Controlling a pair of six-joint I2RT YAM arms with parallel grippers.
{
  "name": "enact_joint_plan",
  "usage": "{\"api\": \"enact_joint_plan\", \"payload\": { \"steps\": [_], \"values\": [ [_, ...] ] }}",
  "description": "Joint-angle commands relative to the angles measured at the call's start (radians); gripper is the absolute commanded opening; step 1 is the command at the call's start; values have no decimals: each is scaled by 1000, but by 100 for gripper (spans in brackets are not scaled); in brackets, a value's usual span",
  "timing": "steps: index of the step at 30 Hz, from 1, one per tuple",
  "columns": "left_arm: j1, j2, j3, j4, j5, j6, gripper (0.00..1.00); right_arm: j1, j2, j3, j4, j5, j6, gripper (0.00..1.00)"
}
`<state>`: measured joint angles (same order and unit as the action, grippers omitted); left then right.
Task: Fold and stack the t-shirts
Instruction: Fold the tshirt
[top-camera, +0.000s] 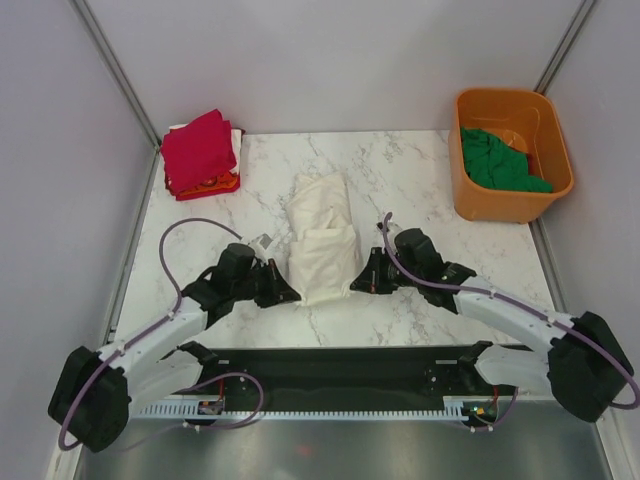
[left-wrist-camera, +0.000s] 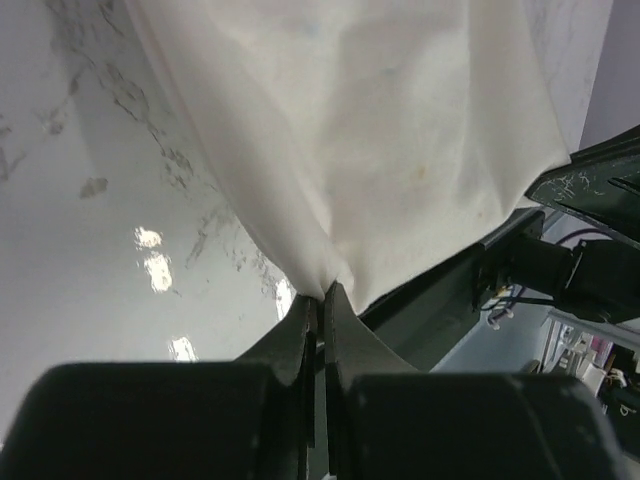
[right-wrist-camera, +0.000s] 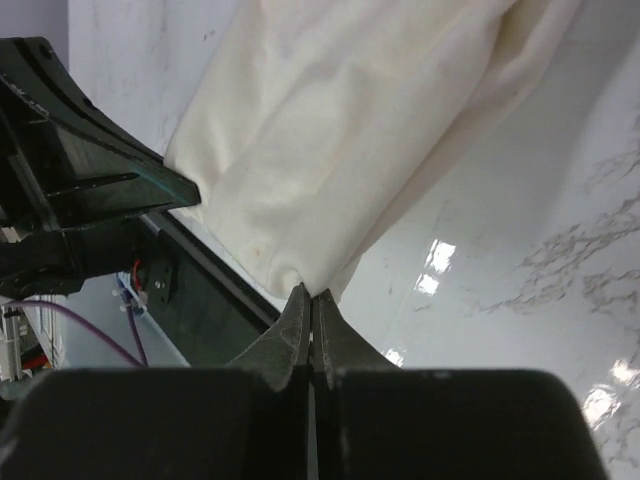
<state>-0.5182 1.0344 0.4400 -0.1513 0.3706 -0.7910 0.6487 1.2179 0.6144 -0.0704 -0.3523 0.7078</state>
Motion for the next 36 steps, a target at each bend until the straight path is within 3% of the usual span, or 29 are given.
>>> {"api": "enact_joint_plan", "payload": {
  "steps": [1,5,8,19,36],
  "values": [
    [-31,-124,8,-199,-24,-73,2,58,-122,-22,-104,61,64,0],
    [-36,-295,86,-355,-61,-76,2,94,-219,5,-167,101,91,0],
    [-36,-306,201,-456,-97,-50,2,94,-251,86,-235,168,65,0],
    [-34,19,552,-485,-180,96,2,65,-26,401,-331,288,-85,0],
    [64,487,922,-485,-252,251,2,-106,439,751,-327,202,-223,0]
  ]
}}
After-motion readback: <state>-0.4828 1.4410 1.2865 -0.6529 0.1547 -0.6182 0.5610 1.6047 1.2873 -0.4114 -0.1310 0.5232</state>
